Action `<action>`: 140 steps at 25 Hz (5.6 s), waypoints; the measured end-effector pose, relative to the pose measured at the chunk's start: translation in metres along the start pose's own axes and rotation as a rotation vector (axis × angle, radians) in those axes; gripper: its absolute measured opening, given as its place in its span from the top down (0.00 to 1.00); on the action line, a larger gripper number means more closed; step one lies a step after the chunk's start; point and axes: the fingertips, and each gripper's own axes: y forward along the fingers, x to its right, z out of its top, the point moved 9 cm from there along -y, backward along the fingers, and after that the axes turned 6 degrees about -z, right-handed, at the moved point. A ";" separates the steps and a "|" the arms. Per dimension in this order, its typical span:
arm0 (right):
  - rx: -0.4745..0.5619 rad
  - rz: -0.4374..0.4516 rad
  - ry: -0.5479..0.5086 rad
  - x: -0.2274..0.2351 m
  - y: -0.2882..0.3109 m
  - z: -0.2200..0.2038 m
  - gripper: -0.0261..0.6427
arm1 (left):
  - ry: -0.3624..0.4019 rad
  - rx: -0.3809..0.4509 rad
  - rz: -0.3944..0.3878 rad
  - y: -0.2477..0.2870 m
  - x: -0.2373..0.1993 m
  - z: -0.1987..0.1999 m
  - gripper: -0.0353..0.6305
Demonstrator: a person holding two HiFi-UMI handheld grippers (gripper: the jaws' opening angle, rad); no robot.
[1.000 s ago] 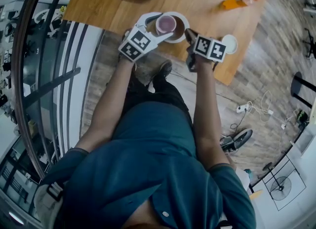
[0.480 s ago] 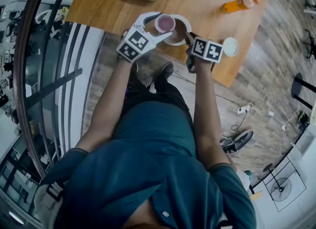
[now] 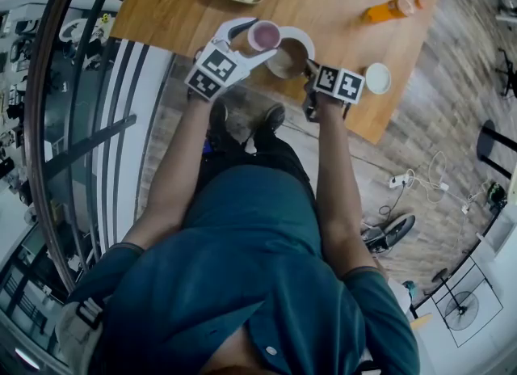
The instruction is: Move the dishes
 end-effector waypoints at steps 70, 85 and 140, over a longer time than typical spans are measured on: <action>0.138 -0.205 0.422 0.144 -0.104 -0.044 0.93 | -0.048 -0.169 0.017 0.010 -0.036 -0.061 0.47; 0.125 -0.230 0.450 0.148 -0.100 -0.049 0.93 | -0.055 -0.165 0.005 0.007 -0.037 -0.058 0.46; 0.433 -0.293 0.239 0.092 -0.170 0.013 0.93 | -0.089 0.067 0.033 -0.061 -0.040 -0.003 0.51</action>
